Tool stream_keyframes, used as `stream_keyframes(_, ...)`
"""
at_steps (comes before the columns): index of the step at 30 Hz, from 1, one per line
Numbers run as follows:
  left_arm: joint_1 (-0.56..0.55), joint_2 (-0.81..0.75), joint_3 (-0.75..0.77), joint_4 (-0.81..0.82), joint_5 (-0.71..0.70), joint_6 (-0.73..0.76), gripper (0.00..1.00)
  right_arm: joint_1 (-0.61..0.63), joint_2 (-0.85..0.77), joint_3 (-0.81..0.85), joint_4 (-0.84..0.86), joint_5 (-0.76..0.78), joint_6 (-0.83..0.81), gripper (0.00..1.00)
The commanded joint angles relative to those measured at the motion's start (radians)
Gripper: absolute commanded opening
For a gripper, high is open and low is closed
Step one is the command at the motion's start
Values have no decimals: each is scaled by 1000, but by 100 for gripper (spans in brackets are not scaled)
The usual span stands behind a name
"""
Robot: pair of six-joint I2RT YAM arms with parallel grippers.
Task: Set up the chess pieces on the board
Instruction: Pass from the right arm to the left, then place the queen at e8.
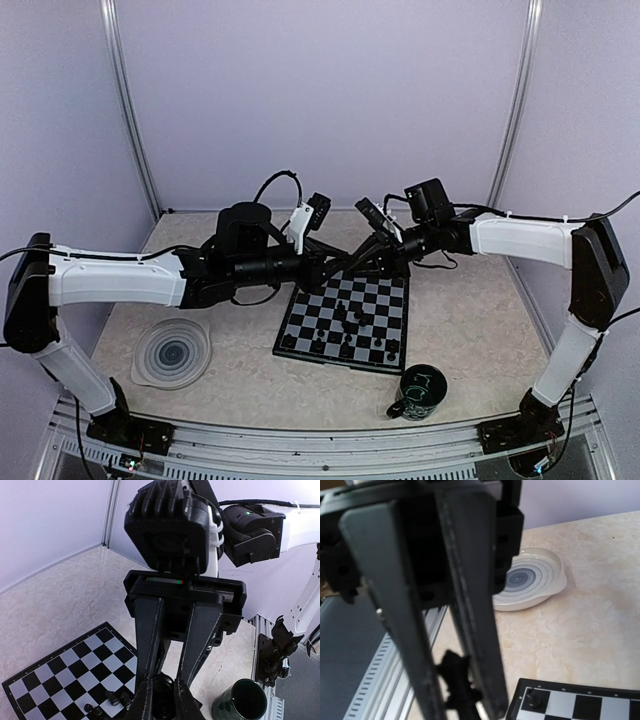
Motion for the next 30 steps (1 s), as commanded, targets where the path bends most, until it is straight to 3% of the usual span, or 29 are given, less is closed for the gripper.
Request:
stream_keyframes(1, 1, -3, 35, -29, 7, 7, 10, -7, -8, 0, -36, 3, -57, 22)
stream_keyframes(7, -1, -68, 60, -280, -50, 99, 9, -136, -75, -4, -143, 86, -197, 41)
stream_keyframes(13, -34, -55, 38, -512, -75, 183, 10, -278, -127, -30, -119, 121, -196, 45)
stream_keyframes(30, -97, 265, 178, -617, -93, 276, 14, -289, -137, -20, -156, 159, -236, 48)
